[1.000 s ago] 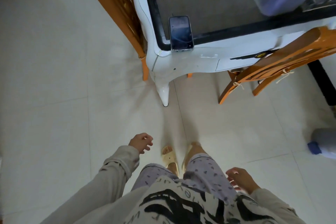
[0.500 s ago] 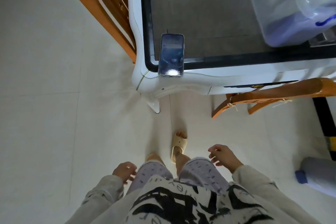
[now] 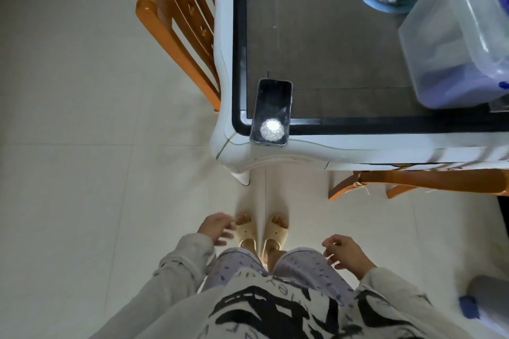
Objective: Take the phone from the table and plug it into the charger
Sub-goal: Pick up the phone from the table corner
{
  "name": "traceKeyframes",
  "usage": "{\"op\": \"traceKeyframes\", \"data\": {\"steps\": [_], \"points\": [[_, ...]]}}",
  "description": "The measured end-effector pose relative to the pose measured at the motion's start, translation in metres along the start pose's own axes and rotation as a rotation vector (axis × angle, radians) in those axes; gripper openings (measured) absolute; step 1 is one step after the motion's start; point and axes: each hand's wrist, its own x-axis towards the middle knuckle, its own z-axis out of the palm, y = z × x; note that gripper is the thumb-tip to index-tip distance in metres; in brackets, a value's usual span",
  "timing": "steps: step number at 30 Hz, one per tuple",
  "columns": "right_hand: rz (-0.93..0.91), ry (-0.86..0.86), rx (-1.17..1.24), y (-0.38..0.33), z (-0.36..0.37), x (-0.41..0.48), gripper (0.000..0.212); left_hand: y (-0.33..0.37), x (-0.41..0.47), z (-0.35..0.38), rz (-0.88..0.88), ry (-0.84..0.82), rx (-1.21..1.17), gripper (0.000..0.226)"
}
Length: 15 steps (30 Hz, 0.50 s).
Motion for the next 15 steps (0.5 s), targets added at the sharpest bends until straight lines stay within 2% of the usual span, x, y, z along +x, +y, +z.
{"op": "traceKeyframes", "data": {"steps": [3,6,10,13,15], "points": [[-0.001,-0.016,-0.055,0.001,0.004,-0.002,0.018,0.055,-0.004,0.01,0.139,0.005,-0.247,0.015],[0.003,-0.017,-0.092,0.003,0.004,-0.003,0.018,0.098,-0.008,0.024,0.207,-0.071,-0.47,0.026],[0.025,-0.004,-0.056,0.006,-0.004,-0.002,0.015,0.129,-0.008,0.042,0.12,-0.2,-0.785,0.039],[0.036,-0.004,-0.053,0.009,-0.012,-0.003,0.014,0.139,-0.003,0.052,0.085,-0.129,-0.926,0.059],[0.047,-0.004,-0.048,0.013,-0.017,-0.003,0.014,0.147,0.0,0.055,0.078,-0.091,-0.983,0.06]]}}
